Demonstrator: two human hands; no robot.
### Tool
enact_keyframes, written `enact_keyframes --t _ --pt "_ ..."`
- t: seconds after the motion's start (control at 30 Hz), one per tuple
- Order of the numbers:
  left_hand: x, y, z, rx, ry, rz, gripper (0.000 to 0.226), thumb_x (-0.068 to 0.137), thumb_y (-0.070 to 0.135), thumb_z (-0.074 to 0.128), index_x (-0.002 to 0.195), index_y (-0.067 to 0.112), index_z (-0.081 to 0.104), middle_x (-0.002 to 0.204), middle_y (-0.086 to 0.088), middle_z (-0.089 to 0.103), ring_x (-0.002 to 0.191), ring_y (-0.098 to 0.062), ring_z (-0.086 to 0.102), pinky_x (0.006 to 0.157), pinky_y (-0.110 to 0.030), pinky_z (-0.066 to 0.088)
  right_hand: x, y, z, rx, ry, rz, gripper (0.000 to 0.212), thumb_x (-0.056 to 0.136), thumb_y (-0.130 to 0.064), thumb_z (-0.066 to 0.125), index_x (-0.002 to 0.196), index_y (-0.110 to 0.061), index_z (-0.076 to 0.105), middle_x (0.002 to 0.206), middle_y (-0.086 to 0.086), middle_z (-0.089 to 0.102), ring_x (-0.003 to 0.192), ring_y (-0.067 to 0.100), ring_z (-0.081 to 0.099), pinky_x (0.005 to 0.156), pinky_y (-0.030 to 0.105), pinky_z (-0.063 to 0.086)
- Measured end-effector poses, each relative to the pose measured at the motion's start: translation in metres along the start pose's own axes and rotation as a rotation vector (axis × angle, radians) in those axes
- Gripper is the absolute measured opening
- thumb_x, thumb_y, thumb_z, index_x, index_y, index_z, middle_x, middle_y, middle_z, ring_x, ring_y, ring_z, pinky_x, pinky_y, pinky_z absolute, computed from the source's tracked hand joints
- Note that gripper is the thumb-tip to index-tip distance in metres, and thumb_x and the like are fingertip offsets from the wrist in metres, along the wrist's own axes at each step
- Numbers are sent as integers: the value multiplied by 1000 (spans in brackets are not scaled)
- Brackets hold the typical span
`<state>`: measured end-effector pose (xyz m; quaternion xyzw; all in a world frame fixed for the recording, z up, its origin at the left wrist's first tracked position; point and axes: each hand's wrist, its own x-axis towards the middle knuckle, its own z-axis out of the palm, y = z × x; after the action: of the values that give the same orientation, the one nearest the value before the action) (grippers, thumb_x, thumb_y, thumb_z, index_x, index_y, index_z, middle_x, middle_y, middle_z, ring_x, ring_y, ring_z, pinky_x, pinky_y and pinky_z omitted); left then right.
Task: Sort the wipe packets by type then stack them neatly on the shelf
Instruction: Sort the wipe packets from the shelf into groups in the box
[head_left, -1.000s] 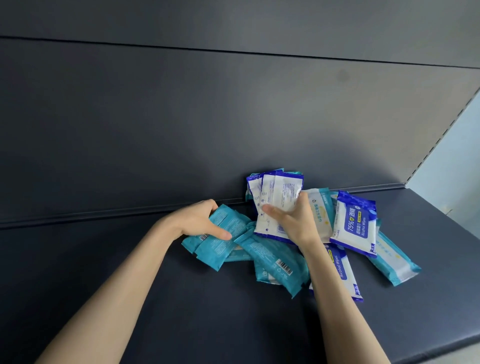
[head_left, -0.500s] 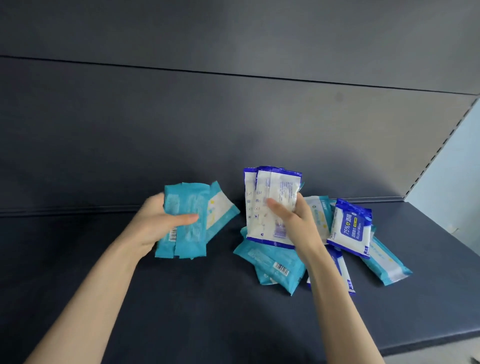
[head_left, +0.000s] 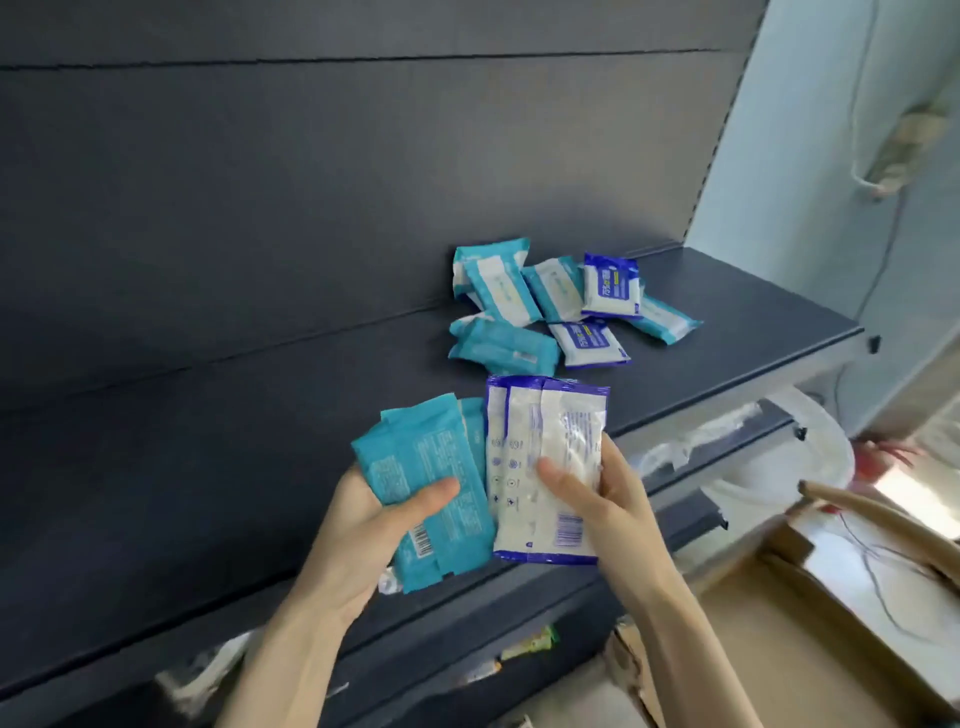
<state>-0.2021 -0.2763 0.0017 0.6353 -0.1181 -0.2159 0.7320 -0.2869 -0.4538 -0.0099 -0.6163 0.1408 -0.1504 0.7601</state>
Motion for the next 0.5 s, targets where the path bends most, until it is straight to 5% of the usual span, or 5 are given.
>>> enact_keyframes --t 0.2,0.37,0.5 --pt "-54 -43 58 9 -61 -60 43 63 19 74 104 17 62 95 2 74 88 -16 70 69 -34 56 -107 11 -46 9 288 18 40 75 -26 65 112 -15 55 103 4 72 90 24 70 67 28 58" --pt "-92 -82 126 0 -272 -163 18 84 19 62 100 13 63 89 2 75 84 -17 71 61 -27 57 -195 23 -99 32 549 31 32 83 -22 61 113 -19 54 100 1 72 87 22 71 66 30 58" --pt "-130 -119 187 84 -444 -251 27 77 31 65 99 17 62 92 1 74 87 -19 71 76 -42 57 -267 34 -144 76 741 20 31 86 -22 59 117 -19 53 105 3 71 90 23 70 69 33 59"
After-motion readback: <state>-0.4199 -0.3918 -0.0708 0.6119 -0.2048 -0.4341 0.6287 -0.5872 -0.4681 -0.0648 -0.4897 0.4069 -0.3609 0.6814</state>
